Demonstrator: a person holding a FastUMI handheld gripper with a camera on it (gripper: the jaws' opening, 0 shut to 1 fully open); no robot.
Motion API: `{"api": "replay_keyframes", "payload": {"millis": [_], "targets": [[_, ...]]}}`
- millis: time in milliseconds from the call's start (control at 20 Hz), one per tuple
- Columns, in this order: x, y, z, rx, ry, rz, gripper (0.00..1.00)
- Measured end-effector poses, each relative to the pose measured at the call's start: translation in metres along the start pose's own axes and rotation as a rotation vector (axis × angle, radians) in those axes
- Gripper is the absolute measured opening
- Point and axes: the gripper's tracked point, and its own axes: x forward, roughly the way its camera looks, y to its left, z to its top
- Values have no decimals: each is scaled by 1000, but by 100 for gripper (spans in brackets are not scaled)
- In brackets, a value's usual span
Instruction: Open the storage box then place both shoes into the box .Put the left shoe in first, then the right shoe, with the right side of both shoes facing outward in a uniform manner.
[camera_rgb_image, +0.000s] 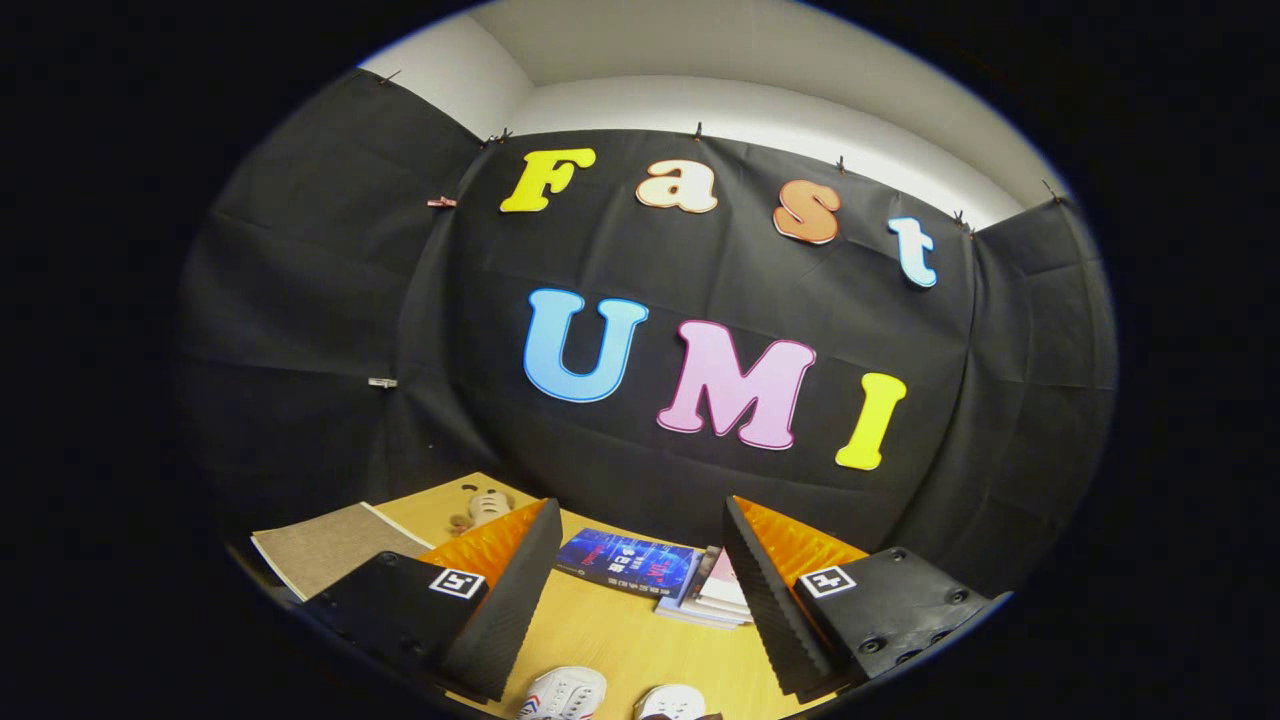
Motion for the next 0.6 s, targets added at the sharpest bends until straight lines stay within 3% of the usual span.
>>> {"api": "replay_keyframes", "payload": {"millis": [300, 600], "targets": [[12, 56, -48, 156, 161, 247, 98], [11, 131, -87, 417, 315, 624, 99]]}}
